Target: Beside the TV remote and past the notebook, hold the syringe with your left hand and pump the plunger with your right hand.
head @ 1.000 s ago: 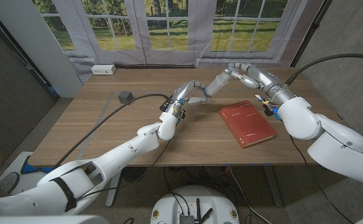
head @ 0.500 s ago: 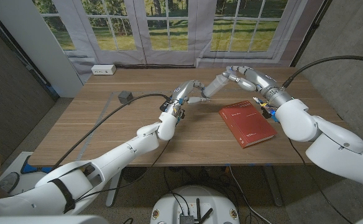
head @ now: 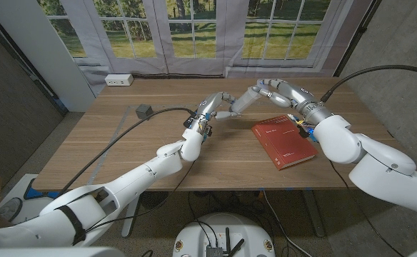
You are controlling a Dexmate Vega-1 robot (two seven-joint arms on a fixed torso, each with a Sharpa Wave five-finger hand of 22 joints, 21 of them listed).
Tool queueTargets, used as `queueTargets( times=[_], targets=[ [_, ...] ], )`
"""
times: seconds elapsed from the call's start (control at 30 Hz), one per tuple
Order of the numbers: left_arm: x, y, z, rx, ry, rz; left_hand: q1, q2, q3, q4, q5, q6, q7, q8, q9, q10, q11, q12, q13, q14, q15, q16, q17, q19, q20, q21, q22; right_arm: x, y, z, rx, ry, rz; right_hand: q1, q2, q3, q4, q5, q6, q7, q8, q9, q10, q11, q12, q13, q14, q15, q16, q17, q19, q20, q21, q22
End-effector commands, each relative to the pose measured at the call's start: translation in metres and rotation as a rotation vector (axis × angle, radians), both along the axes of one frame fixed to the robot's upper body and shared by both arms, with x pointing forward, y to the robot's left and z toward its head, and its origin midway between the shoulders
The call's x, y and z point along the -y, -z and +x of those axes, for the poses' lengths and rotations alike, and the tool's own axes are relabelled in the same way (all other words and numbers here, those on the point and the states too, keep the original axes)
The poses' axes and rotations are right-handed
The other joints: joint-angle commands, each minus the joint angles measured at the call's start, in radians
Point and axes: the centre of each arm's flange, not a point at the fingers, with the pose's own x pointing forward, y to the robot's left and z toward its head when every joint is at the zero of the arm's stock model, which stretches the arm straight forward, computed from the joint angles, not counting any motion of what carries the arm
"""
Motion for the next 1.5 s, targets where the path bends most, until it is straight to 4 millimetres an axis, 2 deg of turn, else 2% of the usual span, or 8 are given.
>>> queueTargets(
  times=[0.03, 1.23, 1.5],
  targets=[
    [-0.0003, 0.0006, 0.0009, 0.000, -0.001, 0.004, 0.141, 0.166, 0.001, 0.006, 0.007, 0.141, -0.138, 0.010, 0.015, 0.107, -0.113, 0.003, 0.003, -0.003, -0.153, 0.000, 0.002, -0.006, -0.015, 0.002, 0.003, -0.0034, 0.0026, 0.0021, -0.014, 0.001, -0.003, 0.006, 0.003, 0.009, -0.003, 0.003, 0.007, 0.000, 0.001, 0.002, 0.009, -0.003, 0.005, 0.003, 0.012, -0.001, 0.005, 0.000, 0.008, 0.004, 0.007, 0.001],
    [-0.0023, 0.0010, 0.0020, 0.000, -0.008, 0.001, 0.144, 0.168, -0.003, 0.006, 0.008, 0.141, -0.140, 0.010, 0.015, 0.106, -0.113, 0.003, 0.003, -0.006, -0.153, 0.000, 0.002, -0.007, -0.015, 0.003, 0.003, -0.0119, 0.0042, 0.0084, -0.038, -0.006, -0.024, -0.001, 0.003, 0.016, -0.007, 0.002, 0.016, 0.002, -0.001, 0.002, 0.021, -0.002, 0.001, 0.003, 0.015, -0.001, 0.009, 0.000, 0.008, 0.006, 0.006, 0.001],
    [-0.0038, 0.0017, 0.0007, 0.000, -0.015, 0.002, 0.143, 0.169, -0.005, 0.006, 0.008, 0.140, -0.140, 0.010, 0.016, 0.106, -0.113, 0.003, 0.003, -0.006, -0.153, 0.001, 0.003, -0.007, -0.015, 0.003, 0.003, -0.0049, 0.0018, 0.0034, -0.010, 0.014, -0.012, -0.001, 0.004, 0.020, -0.009, 0.003, 0.015, -0.001, -0.002, 0.003, 0.027, 0.005, 0.002, 0.003, 0.024, -0.003, 0.013, -0.001, 0.010, 0.011, 0.007, 0.001]
  ],
)
